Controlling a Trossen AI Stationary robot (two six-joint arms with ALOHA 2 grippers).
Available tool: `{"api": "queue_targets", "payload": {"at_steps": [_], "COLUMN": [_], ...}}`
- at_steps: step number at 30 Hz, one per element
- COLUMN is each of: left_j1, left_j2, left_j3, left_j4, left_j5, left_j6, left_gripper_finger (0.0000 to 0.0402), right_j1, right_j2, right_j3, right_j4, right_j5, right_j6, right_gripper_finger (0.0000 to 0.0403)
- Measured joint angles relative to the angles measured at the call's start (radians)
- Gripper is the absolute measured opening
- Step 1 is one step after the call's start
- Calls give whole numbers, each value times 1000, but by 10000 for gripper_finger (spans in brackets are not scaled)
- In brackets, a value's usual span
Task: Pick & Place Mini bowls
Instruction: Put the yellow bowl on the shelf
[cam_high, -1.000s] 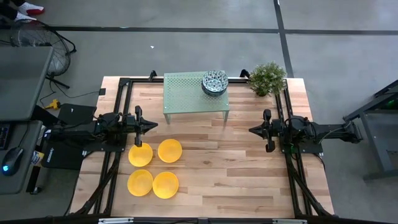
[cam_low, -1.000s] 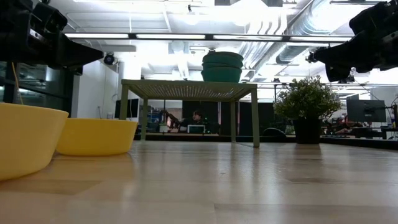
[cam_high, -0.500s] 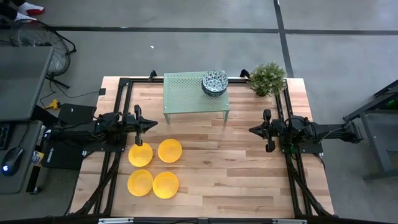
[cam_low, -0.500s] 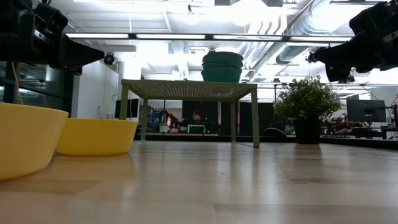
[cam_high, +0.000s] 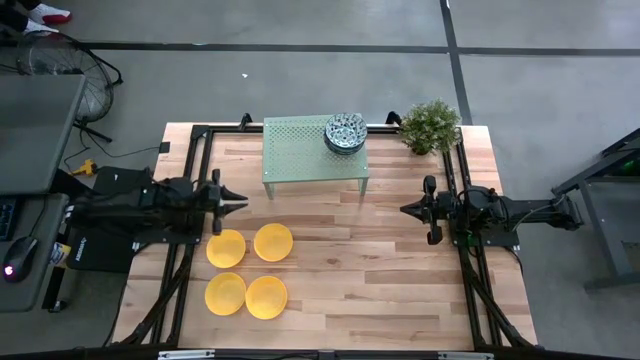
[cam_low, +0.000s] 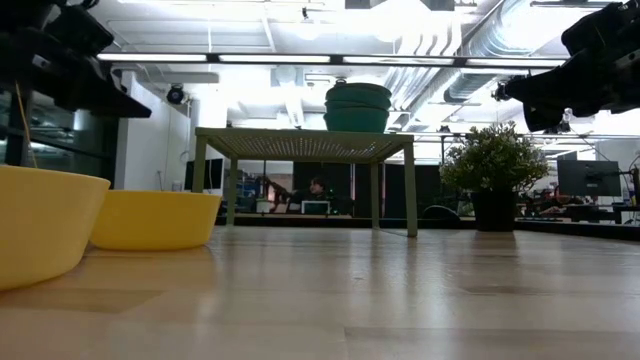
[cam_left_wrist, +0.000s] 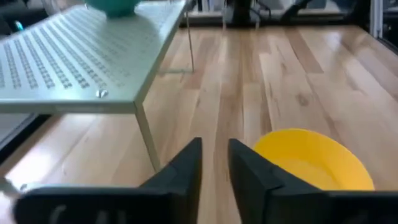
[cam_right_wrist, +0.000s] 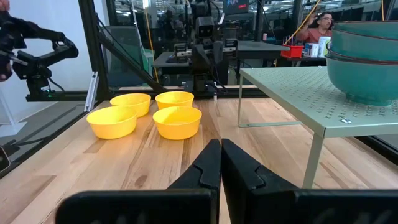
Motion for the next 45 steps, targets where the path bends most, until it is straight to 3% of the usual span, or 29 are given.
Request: {"api": "queue_targets", "payload": {"at_steps": [5,9,21,33,45], "left_j1": [0,0,0,0,0], "left_j2": [79,154,380,573,768], "left_j3": [83,150,260,314,316], "left_j4": [-92,-160,-370,-592,-609], "left_j5": [21,80,296,322,310], "left_j6": [-25,-60,-89,-153,-216], "left_gripper_finger": [132,155,159,159,159], "right_j1": [0,0,0,0,0], "right_j2": [0,0,0,0,0], "right_j3": [0,0,0,0,0], "right_j4": [0,0,0,0,0], "right_j5": [0,0,0,0,0], "right_j6": [0,0,0,0,0], "right_gripper_finger": [0,0,0,0,0]}}
